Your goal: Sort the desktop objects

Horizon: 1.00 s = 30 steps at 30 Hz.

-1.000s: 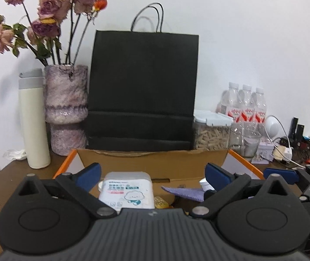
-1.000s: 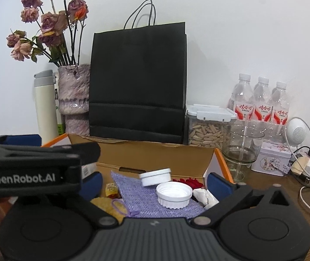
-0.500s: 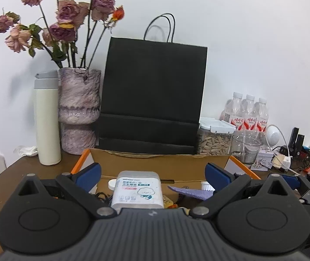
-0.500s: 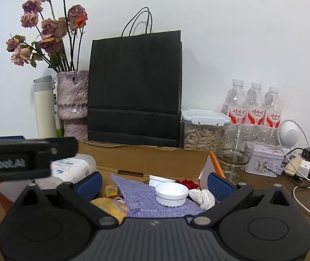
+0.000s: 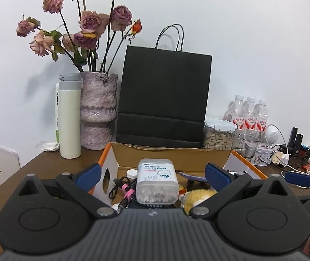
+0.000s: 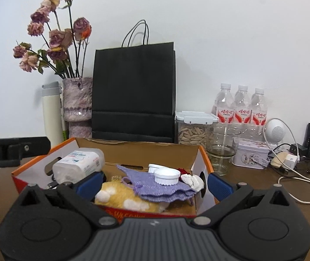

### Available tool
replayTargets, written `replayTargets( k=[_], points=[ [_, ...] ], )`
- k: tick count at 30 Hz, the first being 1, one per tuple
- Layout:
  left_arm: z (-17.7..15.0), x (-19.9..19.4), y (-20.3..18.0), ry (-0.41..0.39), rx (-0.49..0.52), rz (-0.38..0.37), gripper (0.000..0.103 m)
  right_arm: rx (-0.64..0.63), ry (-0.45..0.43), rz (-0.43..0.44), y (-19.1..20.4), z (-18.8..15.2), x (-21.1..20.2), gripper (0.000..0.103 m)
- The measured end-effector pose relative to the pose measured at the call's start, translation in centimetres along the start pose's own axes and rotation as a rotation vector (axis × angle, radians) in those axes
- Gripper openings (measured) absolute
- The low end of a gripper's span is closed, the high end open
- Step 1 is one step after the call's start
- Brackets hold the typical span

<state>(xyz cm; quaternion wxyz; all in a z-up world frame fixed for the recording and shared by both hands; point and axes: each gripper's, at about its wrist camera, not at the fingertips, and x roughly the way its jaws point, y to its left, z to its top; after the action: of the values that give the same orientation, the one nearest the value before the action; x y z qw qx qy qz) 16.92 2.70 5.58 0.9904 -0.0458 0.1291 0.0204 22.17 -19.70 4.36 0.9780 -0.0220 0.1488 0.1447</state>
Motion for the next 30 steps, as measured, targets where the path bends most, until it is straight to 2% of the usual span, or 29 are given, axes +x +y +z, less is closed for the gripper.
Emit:
replayTargets(
  k=[14, 24, 30],
  points=[
    [-2.1, -5.1, 1.3, 0.003, 0.006, 0.011, 0.103, 0.015, -0.033, 0.015, 0.7, -1.2, -6.2, 0.103],
    [-4.3, -6.9, 1.1, 0.048, 0.023, 0.001, 0.103, 0.016, 0.003, 0.044, 1.8, -2.6, -8.5, 0.103],
    [-5.5, -7.5, 0.7, 0.084, 0.049, 0.028, 0.103, 0.003, 0.042, 0.049, 2.8, -3.7, -9.5, 0.103]
  ],
)
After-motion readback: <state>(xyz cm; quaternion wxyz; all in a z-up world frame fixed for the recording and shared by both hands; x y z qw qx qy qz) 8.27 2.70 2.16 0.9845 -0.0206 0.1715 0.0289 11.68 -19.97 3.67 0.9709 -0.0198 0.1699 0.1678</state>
